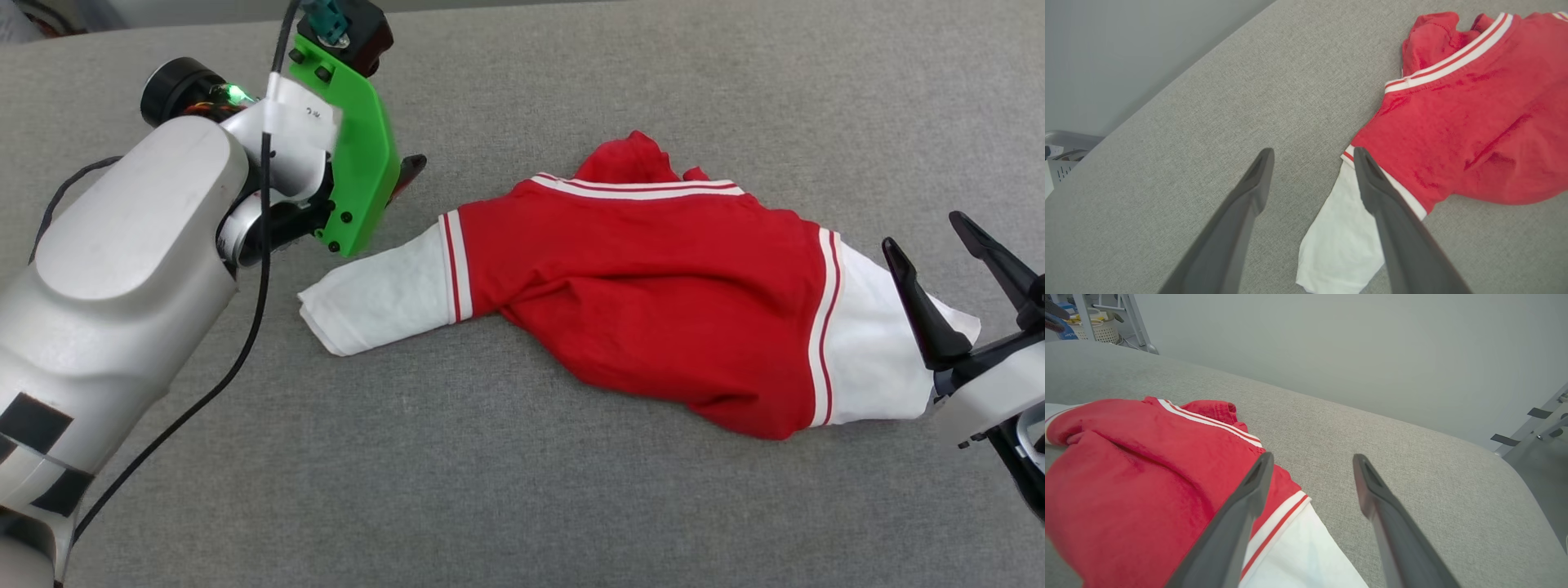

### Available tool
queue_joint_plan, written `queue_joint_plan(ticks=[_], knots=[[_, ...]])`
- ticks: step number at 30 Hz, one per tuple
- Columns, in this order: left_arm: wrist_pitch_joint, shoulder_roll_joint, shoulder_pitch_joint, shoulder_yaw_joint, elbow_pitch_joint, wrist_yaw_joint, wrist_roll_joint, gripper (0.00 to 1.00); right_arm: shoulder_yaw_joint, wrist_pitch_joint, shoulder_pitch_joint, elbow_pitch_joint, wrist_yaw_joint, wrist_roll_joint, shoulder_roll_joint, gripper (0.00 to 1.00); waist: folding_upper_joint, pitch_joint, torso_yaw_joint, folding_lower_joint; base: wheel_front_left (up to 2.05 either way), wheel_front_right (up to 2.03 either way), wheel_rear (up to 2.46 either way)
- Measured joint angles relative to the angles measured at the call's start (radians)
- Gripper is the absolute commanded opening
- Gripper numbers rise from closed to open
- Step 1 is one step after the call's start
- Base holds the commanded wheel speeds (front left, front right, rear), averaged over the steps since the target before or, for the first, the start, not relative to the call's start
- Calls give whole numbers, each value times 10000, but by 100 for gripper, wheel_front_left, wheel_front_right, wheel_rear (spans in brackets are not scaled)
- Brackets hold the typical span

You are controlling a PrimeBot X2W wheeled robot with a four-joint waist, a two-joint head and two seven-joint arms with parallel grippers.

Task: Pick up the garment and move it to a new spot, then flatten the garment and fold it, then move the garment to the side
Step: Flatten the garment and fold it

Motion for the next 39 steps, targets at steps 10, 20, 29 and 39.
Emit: queue_joint_plan(ticks=[10,20,29,39], knots=[[1158,0,-871,-2360,976,0,-1141,100,84,-56,-269,-92,0,-90,222,100,0,899,-574,1,0,0,0],[1383,303,-1129,-3244,1139,0,-1310,93,119,-257,-390,107,0,-105,236,100,0,1311,-948,0,0,0,0],[943,380,-882,-3498,880,0,-1392,0,155,-380,-426,236,0,-105,238,100,1,1022,-825,0,0,0,0],[-1035,947,-1145,-3707,-4,0,-947,0,-56,-510,-158,362,0,-104,272,100,0,288,-542,0,0,0,0]])
